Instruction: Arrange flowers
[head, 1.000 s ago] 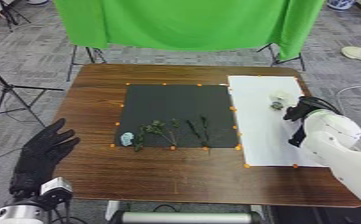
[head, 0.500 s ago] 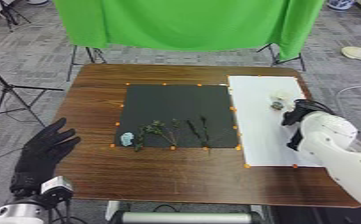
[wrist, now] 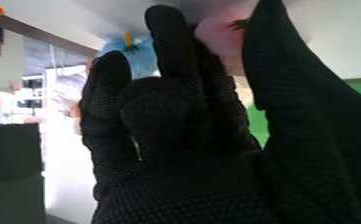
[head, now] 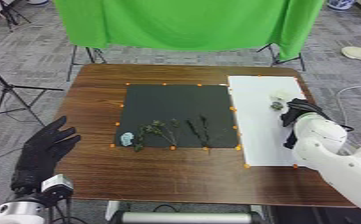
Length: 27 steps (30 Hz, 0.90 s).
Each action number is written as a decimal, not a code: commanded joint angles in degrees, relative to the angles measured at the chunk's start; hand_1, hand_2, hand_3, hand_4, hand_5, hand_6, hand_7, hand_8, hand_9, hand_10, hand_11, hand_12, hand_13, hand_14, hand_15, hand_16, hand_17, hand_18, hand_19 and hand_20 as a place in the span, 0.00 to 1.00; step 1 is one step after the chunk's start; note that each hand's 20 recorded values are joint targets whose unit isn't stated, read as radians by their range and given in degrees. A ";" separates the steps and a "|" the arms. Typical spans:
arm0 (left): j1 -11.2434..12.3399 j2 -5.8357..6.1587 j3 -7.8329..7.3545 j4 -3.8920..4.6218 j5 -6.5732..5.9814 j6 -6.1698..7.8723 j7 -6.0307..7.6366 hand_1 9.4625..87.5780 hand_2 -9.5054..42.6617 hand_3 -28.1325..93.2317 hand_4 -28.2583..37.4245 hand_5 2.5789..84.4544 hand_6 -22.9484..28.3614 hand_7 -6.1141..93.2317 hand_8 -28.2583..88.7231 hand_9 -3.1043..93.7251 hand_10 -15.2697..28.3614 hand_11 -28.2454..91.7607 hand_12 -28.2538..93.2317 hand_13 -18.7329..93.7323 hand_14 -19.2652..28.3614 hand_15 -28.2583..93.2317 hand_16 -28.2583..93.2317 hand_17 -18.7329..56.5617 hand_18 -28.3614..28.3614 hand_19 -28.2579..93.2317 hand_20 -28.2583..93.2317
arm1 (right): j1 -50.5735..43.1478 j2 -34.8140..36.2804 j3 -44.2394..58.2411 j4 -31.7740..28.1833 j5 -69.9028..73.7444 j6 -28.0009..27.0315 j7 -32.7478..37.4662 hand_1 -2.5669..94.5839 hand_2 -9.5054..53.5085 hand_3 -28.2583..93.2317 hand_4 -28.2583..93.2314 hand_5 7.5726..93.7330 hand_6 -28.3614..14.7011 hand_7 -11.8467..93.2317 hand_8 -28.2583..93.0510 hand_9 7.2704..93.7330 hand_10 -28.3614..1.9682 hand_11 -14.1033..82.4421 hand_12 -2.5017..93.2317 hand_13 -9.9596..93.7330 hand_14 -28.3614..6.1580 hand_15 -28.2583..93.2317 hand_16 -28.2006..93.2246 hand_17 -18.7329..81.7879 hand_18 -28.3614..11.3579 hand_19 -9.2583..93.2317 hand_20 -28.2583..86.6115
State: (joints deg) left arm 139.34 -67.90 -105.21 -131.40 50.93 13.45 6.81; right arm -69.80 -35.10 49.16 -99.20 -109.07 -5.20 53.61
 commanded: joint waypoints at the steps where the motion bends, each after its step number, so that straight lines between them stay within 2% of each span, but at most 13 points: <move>1: 0.47 -0.44 0.19 0.21 0.22 -0.62 -0.65 0.18 0.28 0.90 0.10 0.40 0.63 0.21 0.15 0.39 0.82 0.48 0.31 0.39 0.96 0.67 0.15 0.10 0.92 0.70 0.26 | -0.67 0.98 -4.44 -0.07 -2.29 5.29 -1.34 0.53 0.00 0.87 0.00 0.76 0.66 0.43 0.20 0.86 0.58 0.40 0.31 0.83 0.63 0.92 0.33 0.51 0.14 1.00 0.44; 5: 0.58 -0.31 0.11 0.18 0.14 -0.54 -0.67 0.18 0.28 0.90 0.10 0.41 0.63 0.21 0.15 0.39 0.82 0.48 0.31 0.39 0.96 0.67 0.15 0.10 0.92 0.70 0.26 | -1.97 1.57 -3.47 -1.58 -4.25 8.52 -1.69 0.56 0.00 0.87 0.00 0.82 0.67 0.43 0.21 0.90 0.59 0.39 0.33 0.85 0.64 0.92 0.34 0.52 0.15 1.00 0.44; 10: 0.76 -0.52 -0.13 0.12 0.21 -0.59 -0.78 0.18 0.28 0.90 0.10 0.41 0.63 0.21 0.15 0.39 0.82 0.48 0.31 0.39 0.97 0.67 0.15 0.10 0.92 0.70 0.26 | -4.85 1.44 0.78 -4.71 -5.74 7.95 -1.04 0.56 0.00 0.89 0.00 0.84 0.64 0.42 0.23 0.92 0.58 0.39 0.34 0.86 0.64 0.92 0.34 0.52 0.14 1.00 0.45; 11: 0.58 -1.03 -0.28 0.07 0.56 -0.95 -1.21 0.18 0.28 0.90 0.10 0.41 0.63 0.21 0.16 0.39 0.82 0.48 0.31 0.39 0.97 0.67 0.15 0.10 0.92 0.70 0.26 | -5.37 1.50 1.33 -5.29 -5.90 8.57 -0.88 0.56 0.00 0.89 0.00 0.84 0.64 0.42 0.23 0.92 0.57 0.39 0.34 0.85 0.64 0.92 0.34 0.52 0.14 1.00 0.45; 14: 0.62 -0.57 -0.11 0.11 0.33 -0.66 -0.98 0.18 0.28 0.90 0.10 0.41 0.63 0.21 0.16 0.39 0.82 0.48 0.31 0.39 0.97 0.67 0.15 0.10 0.91 0.70 0.26 | -7.65 1.59 4.14 -7.38 -7.10 8.69 -1.65 0.56 0.00 0.90 0.00 0.84 0.63 0.42 0.24 0.92 0.56 0.40 0.35 0.85 0.64 0.92 0.34 0.52 0.14 1.00 0.45; 17: 0.73 -0.62 -0.17 0.05 0.34 -0.60 -0.93 0.18 0.28 0.90 0.10 0.41 0.63 0.21 0.16 0.39 0.82 0.48 0.31 0.39 0.96 0.67 0.15 0.10 0.91 0.70 0.26 | -8.69 1.86 5.03 -8.98 -8.35 10.20 -2.11 0.56 0.00 0.90 0.00 0.86 0.62 0.40 0.24 0.93 0.54 0.40 0.34 0.86 0.64 0.91 0.34 0.53 0.13 1.00 0.46; 21: 0.96 -0.51 -0.14 -0.04 0.27 -0.42 -0.89 0.18 0.28 0.90 0.10 0.41 0.63 0.21 0.16 0.39 0.82 0.48 0.31 0.39 0.96 0.67 0.15 0.10 0.91 0.70 0.26 | -10.59 1.53 7.09 -10.87 -8.05 7.62 -2.13 0.56 0.00 0.91 0.00 0.87 0.62 0.39 0.25 0.93 0.54 0.40 0.34 0.86 0.64 0.91 0.34 0.53 0.12 1.00 0.47; 22: 1.02 -0.58 -0.21 -0.03 0.30 -0.52 -0.97 0.18 0.28 0.90 0.10 0.41 0.63 0.21 0.16 0.39 0.82 0.48 0.31 0.39 0.96 0.67 0.15 0.10 0.92 0.70 0.26 | -12.17 0.70 8.96 -11.18 -8.66 5.45 -2.55 0.56 0.00 0.91 0.00 0.88 0.62 0.39 0.25 0.94 0.54 0.40 0.34 0.86 0.64 0.91 0.34 0.53 0.12 1.00 0.48; 27: 1.51 -0.55 -0.32 -0.16 0.20 -0.24 -0.59 0.18 0.28 0.90 0.10 0.41 0.63 0.21 0.16 0.39 0.82 0.48 0.31 0.39 0.97 0.67 0.15 0.10 0.91 0.70 0.26 | -14.04 -0.28 9.92 -12.58 -7.34 7.35 -3.12 0.56 0.00 0.91 0.00 0.88 0.62 0.38 0.25 0.94 0.53 0.40 0.34 0.87 0.63 0.91 0.35 0.54 0.11 1.00 0.48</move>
State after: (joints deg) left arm 139.44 -68.18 -105.29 -131.41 51.04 13.26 6.26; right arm -81.32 -34.25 58.13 -110.35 -116.39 1.61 51.22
